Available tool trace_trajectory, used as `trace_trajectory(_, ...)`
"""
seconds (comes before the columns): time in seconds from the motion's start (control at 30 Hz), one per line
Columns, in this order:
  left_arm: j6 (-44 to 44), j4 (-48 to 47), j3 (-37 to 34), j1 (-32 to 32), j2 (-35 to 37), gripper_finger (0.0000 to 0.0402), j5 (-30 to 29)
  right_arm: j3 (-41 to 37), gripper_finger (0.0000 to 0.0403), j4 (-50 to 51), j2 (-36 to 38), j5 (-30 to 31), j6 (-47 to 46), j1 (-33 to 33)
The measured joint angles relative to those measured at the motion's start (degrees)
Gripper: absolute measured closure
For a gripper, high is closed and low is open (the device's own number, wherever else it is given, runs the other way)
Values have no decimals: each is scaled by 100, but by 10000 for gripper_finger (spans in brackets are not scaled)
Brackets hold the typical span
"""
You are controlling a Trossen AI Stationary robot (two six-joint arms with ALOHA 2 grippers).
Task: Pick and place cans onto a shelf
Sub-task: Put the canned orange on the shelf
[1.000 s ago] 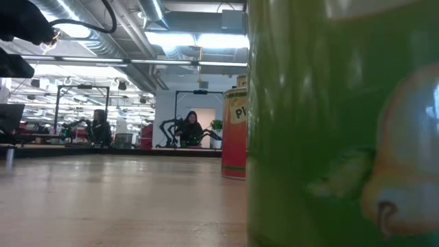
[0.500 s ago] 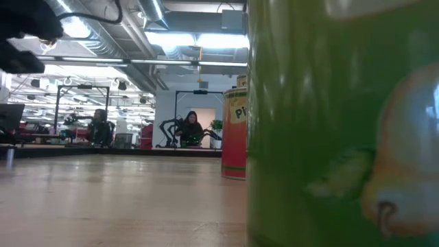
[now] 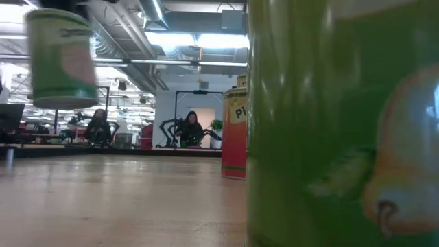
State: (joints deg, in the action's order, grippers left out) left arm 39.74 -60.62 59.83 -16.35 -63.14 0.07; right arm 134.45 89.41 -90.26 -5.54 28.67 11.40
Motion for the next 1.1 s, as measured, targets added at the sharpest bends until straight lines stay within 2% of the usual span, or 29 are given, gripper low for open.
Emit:
trace_trajectory(0.33, -1221, -202, 1872, 1798, -1782, 401, 309, 0, 402, 0, 0, 2, 4, 0)
trace_trajectory(0.5, -2012, -147, 2581, 2418, -2538, 401, 647, 0, 402, 0, 0, 0, 6, -1)
trace_trajectory(0.67, -2866, -146, 2910, 2764, -3327, 401, 1113, 0, 402, 0, 0, 0, 6, 0)
trace_trajectory(0.87, -3288, -86, 2951, 2920, -4032, 401, 1062, 0, 402, 0, 0, -2, 5, 0)
trace_trajectory(1.1, -3614, 24, 2954, 2901, -4403, 401, 980, 0, 402, 0, 0, -6, 7, 0)
